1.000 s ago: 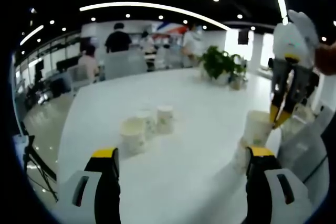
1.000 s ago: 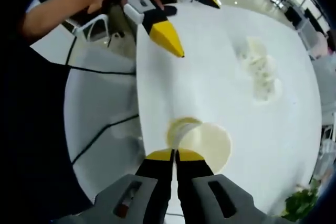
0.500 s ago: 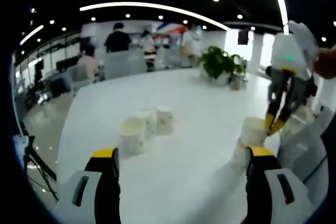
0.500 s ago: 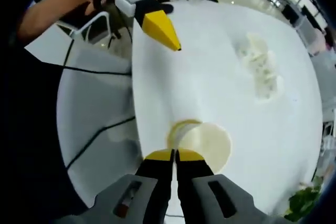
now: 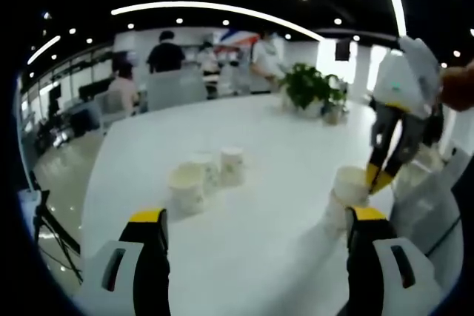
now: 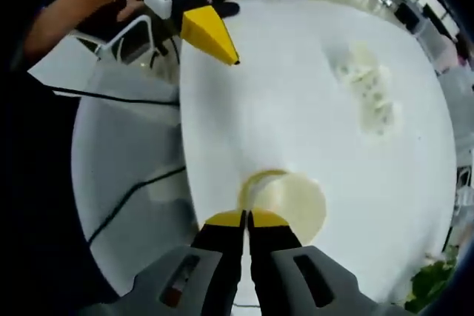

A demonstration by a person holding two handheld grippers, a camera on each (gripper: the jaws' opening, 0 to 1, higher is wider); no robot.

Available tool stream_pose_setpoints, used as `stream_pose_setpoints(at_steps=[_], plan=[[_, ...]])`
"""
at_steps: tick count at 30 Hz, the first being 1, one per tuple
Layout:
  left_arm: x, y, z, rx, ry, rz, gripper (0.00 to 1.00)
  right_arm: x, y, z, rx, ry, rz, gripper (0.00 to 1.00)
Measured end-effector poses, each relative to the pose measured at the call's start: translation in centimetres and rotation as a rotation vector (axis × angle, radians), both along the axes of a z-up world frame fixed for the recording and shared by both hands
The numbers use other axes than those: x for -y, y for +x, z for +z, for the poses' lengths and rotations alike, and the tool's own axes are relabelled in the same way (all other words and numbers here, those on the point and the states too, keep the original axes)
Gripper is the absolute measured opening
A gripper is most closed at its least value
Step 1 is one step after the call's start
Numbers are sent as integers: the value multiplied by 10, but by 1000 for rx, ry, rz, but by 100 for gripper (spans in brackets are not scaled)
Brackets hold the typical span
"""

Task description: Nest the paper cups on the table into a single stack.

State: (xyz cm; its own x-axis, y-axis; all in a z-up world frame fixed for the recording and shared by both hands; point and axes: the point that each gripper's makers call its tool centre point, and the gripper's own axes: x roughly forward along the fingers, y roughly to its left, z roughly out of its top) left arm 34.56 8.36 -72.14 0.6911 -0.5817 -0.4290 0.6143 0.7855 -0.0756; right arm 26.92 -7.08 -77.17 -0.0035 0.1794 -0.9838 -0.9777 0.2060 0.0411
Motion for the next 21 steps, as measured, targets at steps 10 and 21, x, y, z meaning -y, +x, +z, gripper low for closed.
stream_pose_setpoints(at_steps=[10, 21], plan=[[-1, -1, -3, -6, -1, 5, 99, -2, -1, -12, -12, 0, -4, 0], [-2, -2, -6, -14, -1, 8, 99, -6, -6, -21, -22, 8, 19, 0]])
